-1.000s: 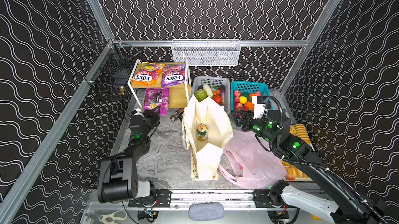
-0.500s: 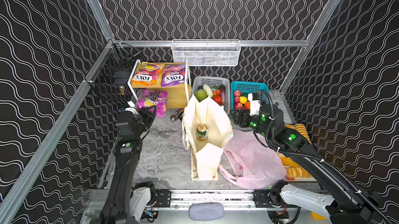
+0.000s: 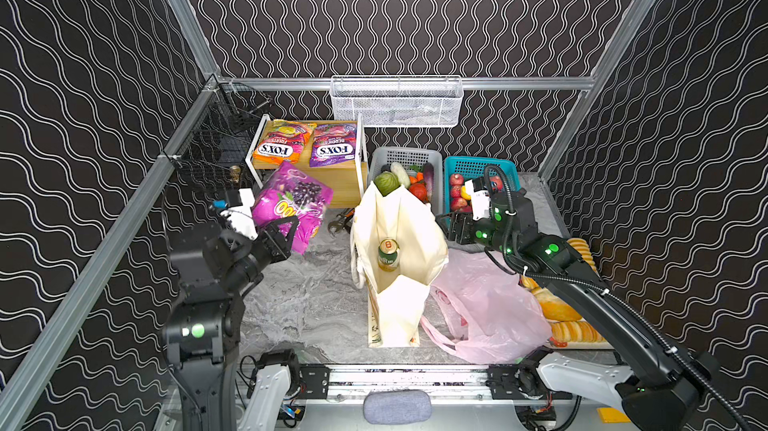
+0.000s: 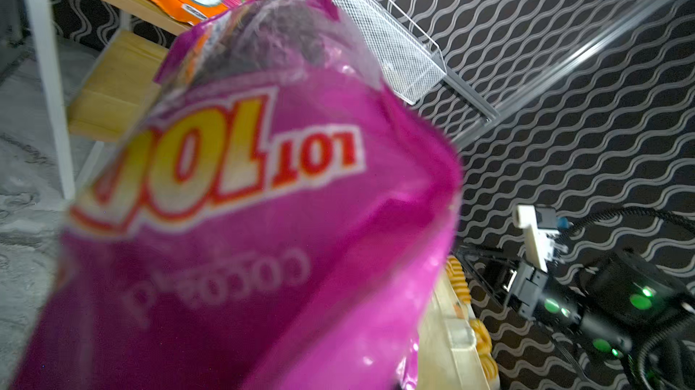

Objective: Place the mixed food into the grocery bags and tie them
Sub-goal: 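Grasp the purple LOT 100 bag with left gripper and pull it off the shelf, then carry the purple bag with left gripper and lower it into the tote bag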

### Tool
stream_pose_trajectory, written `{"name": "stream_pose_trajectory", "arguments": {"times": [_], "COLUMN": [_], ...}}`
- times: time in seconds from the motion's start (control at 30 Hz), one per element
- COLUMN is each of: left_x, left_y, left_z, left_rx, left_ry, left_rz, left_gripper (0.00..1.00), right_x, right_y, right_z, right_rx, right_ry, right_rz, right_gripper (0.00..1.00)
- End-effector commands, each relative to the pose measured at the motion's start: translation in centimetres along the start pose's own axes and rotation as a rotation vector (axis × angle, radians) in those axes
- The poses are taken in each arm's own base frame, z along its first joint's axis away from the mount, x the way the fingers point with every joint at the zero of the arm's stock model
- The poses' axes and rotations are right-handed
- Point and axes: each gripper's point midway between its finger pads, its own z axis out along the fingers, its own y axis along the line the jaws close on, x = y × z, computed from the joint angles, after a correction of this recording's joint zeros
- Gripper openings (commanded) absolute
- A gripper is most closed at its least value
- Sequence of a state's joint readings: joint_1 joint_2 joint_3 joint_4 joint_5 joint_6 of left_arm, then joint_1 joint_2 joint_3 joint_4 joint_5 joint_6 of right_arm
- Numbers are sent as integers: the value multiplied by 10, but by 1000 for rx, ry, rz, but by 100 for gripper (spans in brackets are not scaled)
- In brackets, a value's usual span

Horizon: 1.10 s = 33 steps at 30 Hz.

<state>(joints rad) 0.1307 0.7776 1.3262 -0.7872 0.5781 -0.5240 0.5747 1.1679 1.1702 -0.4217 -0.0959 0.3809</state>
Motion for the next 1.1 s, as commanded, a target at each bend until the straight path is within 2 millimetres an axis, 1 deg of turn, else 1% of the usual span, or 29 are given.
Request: {"name": "stream_pose_trajectory", "arguments": {"times": [0.0, 0.1, 0.17, 0.3, 0.33, 0.4, 0.5, 0.6, 0.63, 0.67, 0.8, 0.87, 0.93, 1.0, 1.07], "left_x": [10, 15, 16, 10, 12, 19, 36, 63, 68, 73, 86, 100, 117, 130, 139], "left_y": [-24, -18, -27, -44, -47, -47, -55, -67, -68, -76, -88, -88, -85, -86, -86], "left_z": [4, 10, 12, 9, 11, 17, 26, 41, 46, 48, 55, 59, 63, 68, 74], "left_rx": [134, 105, 152, 217, 239, 242, 232, 192, 147, 142, 114, 84, 6, -33, -54], "left_ry": [127, 215, 262, 255, 268, 305, 383, 500, 514, 531, 586, 665, 749, 799, 840], "left_rz": [43, -2, -11, 19, 8, -7, 32, 112, 158, 202, 279, 310, 401, 475, 497], "left_gripper": [0, 0, 0, 0, 0, 0, 0, 0, 0, 0, 0, 0, 0, 0, 0], "right_x": [8, 11, 12, 17, 18, 19, 20, 21, 22, 22, 24, 25, 27, 29, 32], "right_y": [5, 2, 3, 2, 2, 3, 5, 5, 6, 6, 7, 7, 8, 9, 12], "right_z": [4, 8, 8, 11, 12, 13, 15, 16, 16, 15, 14, 13, 14, 14, 15], "right_rx": [-29, -17, -27, -27, -29, -40, -50, -55, -56, -59, -67, -73, -83, -93, -110], "right_ry": [57, 72, 77, 92, 97, 103, 114, 114, 117, 118, 117, 112, 113, 124, 138], "right_rz": [9, 19, 22, 30, 32, 36, 38, 37, 34, 32, 35, 37, 34, 28, 24], "right_gripper": [73, 73, 73, 74, 74, 74, 74, 74, 74, 74, 74, 74, 74, 74, 73]}}
